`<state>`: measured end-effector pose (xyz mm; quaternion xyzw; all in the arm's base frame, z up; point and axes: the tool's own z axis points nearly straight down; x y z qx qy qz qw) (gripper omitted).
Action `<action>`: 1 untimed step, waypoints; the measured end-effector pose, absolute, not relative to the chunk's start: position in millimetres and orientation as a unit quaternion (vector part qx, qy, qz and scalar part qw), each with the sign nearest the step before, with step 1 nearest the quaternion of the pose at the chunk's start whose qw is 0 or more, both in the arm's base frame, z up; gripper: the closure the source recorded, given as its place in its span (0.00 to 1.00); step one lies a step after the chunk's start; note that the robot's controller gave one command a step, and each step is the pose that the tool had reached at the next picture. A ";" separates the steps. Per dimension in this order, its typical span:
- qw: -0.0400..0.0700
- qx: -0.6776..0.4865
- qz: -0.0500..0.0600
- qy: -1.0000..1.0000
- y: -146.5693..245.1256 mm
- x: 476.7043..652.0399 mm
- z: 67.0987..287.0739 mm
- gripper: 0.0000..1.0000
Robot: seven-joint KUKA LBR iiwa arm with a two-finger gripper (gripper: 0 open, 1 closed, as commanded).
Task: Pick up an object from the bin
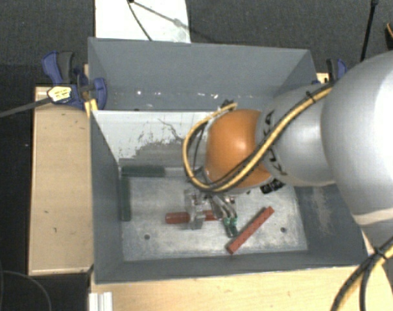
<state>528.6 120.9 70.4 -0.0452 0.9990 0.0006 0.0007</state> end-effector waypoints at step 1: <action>0.005 -0.069 0.001 0.998 144.5 511.6 221.2 1.00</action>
Offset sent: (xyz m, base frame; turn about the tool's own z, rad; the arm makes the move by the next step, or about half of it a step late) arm -0.0187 0.0226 0.1460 -0.0572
